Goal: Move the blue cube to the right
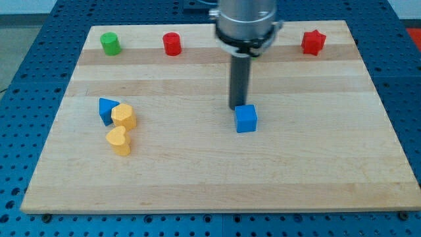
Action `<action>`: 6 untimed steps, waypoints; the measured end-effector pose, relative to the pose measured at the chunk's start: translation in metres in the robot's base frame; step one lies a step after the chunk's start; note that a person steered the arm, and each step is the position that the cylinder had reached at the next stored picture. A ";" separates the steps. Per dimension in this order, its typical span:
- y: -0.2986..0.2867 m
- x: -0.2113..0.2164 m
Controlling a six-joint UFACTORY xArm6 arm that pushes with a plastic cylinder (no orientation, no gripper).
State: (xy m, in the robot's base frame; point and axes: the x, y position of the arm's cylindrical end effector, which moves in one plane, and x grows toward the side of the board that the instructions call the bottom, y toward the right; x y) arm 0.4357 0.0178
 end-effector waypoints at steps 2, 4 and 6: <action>0.064 0.042; 0.073 0.069; 0.139 0.103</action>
